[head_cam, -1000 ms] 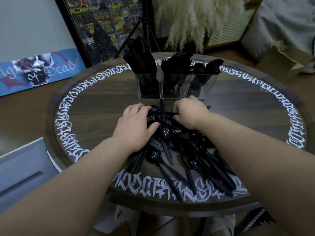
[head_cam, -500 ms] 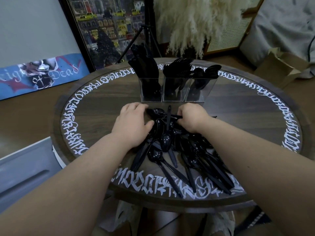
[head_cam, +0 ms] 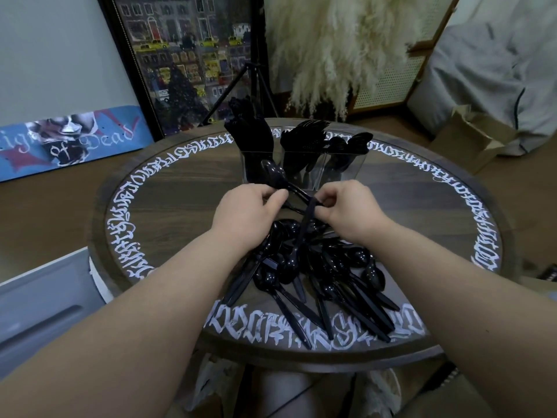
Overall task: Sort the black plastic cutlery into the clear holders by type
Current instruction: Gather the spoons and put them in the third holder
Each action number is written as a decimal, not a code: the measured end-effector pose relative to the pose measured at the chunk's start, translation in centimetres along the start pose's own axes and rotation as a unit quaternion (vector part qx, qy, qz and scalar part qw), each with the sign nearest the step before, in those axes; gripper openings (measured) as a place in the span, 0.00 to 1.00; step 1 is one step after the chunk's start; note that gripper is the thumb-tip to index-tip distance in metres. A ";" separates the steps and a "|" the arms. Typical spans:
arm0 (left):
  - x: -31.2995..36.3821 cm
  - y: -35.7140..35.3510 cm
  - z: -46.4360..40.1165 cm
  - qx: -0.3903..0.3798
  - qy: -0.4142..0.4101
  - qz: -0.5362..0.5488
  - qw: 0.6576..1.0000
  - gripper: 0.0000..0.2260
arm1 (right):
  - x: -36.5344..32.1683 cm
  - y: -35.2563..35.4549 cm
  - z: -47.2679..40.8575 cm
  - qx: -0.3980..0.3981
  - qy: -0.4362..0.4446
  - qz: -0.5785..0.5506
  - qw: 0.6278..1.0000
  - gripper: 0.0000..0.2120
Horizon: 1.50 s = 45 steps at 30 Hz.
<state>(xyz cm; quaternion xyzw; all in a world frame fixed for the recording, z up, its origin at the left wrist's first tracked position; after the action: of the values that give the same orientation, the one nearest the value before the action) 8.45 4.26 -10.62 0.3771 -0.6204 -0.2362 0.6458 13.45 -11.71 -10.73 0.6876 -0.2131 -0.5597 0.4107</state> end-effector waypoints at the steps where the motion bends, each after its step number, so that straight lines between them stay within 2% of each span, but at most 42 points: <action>1: 0.5 0.0 0.2 0.000 0.011 0.033 0.999 0.15 | -0.5 0.1 0.5 0.001 0.008 -0.011 1.000 0.04; 5: 1.7 -0.2 0.6 0.000 0.050 0.146 0.988 0.21 | -2.9 0.5 2.2 0.012 0.065 -0.001 0.998 0.07; 8: 1.8 -0.3 1.1 0.014 0.091 0.245 0.965 0.17 | -4.1 0.7 2.9 0.029 0.096 0.015 0.995 0.03; 10: 1.5 -0.5 1.0 0.022 0.109 0.282 0.953 0.15 | -4.2 0.4 3.1 0.030 0.096 0.010 0.995 0.05; 16: -0.5 -1.4 0.1 0.012 0.133 0.307 0.942 0.10 | -1.2 -1.4 3.2 0.020 0.046 0.022 0.998 0.13; 19: -1.2 -2.0 0.0 0.000 0.142 0.345 0.928 0.10 | -0.2 -2.2 3.0 -0.010 0.003 -0.042 0.999 0.15; 21: -1.1 -2.4 0.0 0.000 0.138 0.351 0.926 0.10 | 0.0 -3.2 2.9 -0.037 -0.025 -0.122 0.992 0.14; 25: -0.6 -2.2 -0.3 0.005 0.137 0.386 0.912 0.08 | -0.4 -4.0 2.5 -0.052 -0.023 -0.129 0.990 0.09; 27: -0.2 -1.4 -0.5 0.014 0.131 0.401 0.907 0.06 | -0.2 -3.8 2.3 -0.047 -0.039 -0.185 0.981 0.09; 29: 0.0 0.1 -0.5 0.043 0.116 0.396 0.910 0.07 | 0.2 -3.5 2.2 -0.045 -0.060 -0.218 0.973 0.10; 31: -0.2 1.9 -0.3 0.090 0.099 0.404 0.905 0.09 | 0.8 -2.9 2.4 -0.036 -0.078 -0.229 0.970 0.07; 34: 0.0 3.4 0.3 0.124 0.062 0.338 0.931 0.11 | 1.1 -0.6 2.7 0.016 -0.067 -0.231 0.971 0.04; 36: 1.0 3.2 1.0 0.104 0.035 0.260 0.959 0.11 | 0.6 0.9 3.0 0.041 -0.031 -0.220 0.974 0.02; 38: 2.2 3.0 1.5 0.090 0.009 0.156 0.984 0.11 | -0.2 1.4 3.3 0.030 0.010 -0.175 0.984 0.04; 42: 3.3 1.9 2.1 0.059 -0.017 0.026 0.998 0.12 | -0.7 1.2 3.7 -0.011 0.053 -0.099 0.994 0.02; 45: 3.0 -0.5 3.2 -0.002 -0.023 0.032 0.999 0.11 | -0.8 1.1 3.7 -0.022 0.070 -0.054 0.996 0.05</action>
<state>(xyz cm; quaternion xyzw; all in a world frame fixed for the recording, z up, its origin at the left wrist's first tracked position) 5.72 0.98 -9.35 0.3499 -0.6462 -0.2254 0.6397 9.96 -12.94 -9.49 0.7263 -0.1336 -0.5362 0.4089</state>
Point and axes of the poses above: each hand's wrist, its own z-axis away from the middle knuckle, its own y-axis out of the back of the hand, x = y × z, the point moved 9 cm from there along -z, towards the middle knuckle
